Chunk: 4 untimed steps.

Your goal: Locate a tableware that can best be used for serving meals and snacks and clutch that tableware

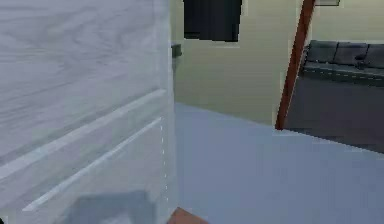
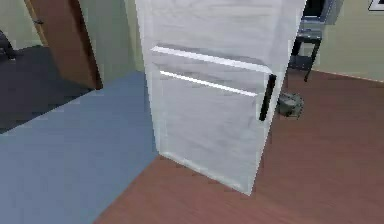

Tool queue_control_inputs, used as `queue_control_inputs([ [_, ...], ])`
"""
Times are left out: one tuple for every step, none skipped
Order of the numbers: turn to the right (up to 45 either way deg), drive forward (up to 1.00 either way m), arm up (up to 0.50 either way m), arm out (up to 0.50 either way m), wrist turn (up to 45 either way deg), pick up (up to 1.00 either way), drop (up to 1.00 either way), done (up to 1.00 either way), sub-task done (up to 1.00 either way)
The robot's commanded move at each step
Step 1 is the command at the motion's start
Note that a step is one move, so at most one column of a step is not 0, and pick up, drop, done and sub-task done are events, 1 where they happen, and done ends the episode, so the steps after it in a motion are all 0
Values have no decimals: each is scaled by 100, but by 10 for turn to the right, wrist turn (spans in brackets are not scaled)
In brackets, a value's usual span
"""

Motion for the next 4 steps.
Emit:
queue_control_inputs([
  [420, 0, 0, 0, 0, 0, 0, 0, 0],
  [0, 100, 0, 0, 0, 0, 0, 0, 0],
  [0, 100, 0, 0, 0, 0, 0, 0, 0],
  [30, 0, 0, 0, 0, 0, 0, 0, 0],
])
